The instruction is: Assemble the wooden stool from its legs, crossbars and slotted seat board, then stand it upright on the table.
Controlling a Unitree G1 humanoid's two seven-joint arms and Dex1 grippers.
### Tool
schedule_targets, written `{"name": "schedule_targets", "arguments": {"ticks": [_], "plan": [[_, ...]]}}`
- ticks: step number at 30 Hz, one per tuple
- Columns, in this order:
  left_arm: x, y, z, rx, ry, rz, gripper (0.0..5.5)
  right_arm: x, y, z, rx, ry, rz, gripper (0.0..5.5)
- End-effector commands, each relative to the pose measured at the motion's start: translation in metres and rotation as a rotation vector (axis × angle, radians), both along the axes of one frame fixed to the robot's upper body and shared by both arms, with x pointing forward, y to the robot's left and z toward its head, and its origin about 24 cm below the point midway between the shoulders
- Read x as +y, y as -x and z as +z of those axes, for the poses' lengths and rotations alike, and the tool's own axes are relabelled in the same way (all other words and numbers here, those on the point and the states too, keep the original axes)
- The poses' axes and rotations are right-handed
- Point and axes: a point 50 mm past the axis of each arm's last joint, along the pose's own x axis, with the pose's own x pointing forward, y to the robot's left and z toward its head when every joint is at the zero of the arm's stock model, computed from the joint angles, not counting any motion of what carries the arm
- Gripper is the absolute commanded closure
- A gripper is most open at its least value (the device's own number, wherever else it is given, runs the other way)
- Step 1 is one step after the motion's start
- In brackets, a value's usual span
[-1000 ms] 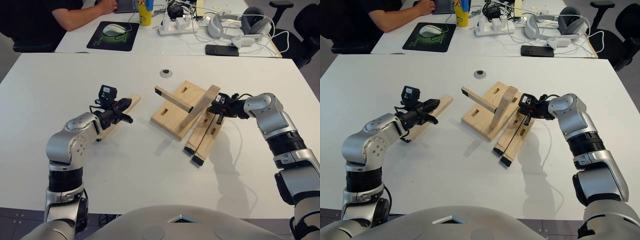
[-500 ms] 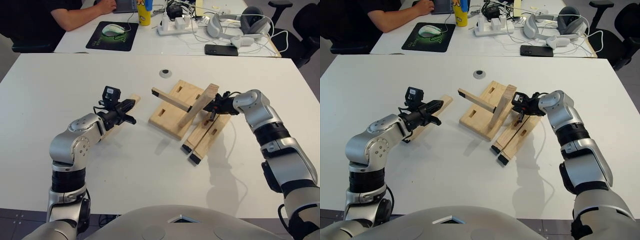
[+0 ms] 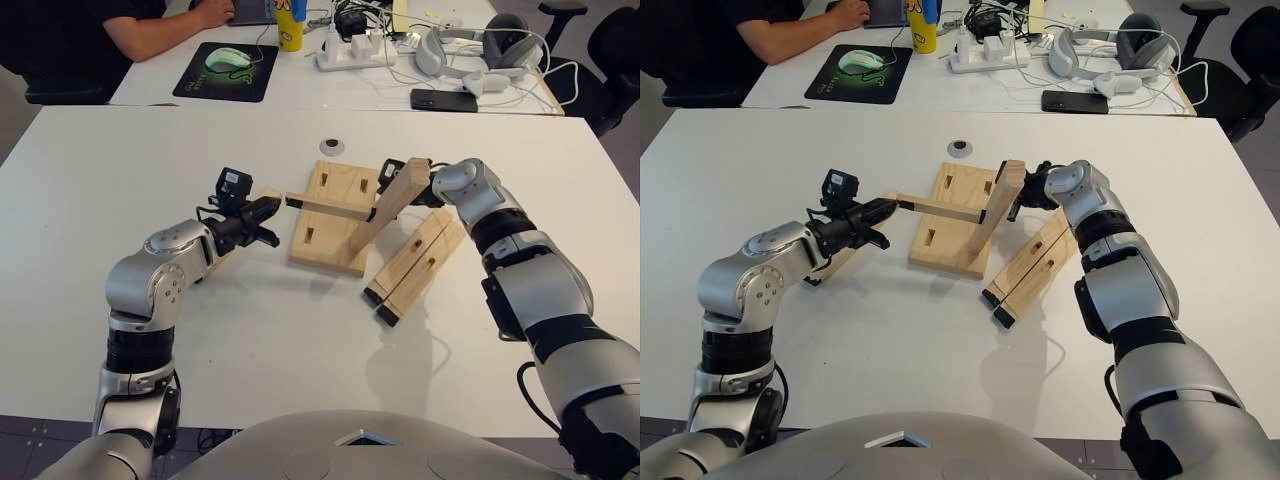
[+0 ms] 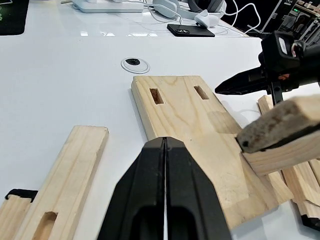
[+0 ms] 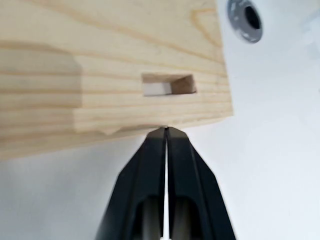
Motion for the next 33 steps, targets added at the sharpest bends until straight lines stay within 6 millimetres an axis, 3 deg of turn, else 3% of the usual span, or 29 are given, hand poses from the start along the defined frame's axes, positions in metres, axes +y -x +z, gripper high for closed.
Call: {"name": "schedule_targets", "arguments": {"ticks": [1, 7, 9, 11, 16, 19, 31, 33], "plan": [[0.0, -0.002, 0.002, 0.007, -0.019, -0.02, 5.48, 0.0, -0.008, 0.017, -0.107, -0.095, -0.047, 5.5], [0.015, -0.015, 0.013, -0.101, -0.033, 0.045, 5.48, -0.046, -0.004, 0.044, -0.221, -0.34, -0.22, 5.5], [0.022, -0.019, 0.018, -0.151, -0.03, 0.098, 5.48, -0.059, 0.008, 0.048, -0.239, -0.422, -0.244, 5.5], [0.035, -0.021, 0.021, -0.199, -0.039, 0.174, 5.5, -0.066, 0.033, 0.048, -0.206, -0.491, -0.262, 5.34], [0.057, -0.021, 0.032, -0.302, -0.049, 0.313, 5.5, -0.062, 0.083, 0.036, -0.025, -0.532, -0.36, 4.73], [0.069, -0.022, 0.038, -0.334, -0.064, 0.369, 5.29, -0.062, 0.105, 0.027, 0.05, -0.459, -0.414, 4.28], [0.088, -0.01, 0.036, -0.345, -0.046, 0.471, 5.29, -0.064, 0.15, 0.039, 0.21, -0.39, -0.553, 2.56], [0.09, -0.008, 0.036, -0.344, -0.042, 0.483, 5.29, -0.068, 0.154, 0.04, 0.234, -0.36, -0.561, 2.56]]}}
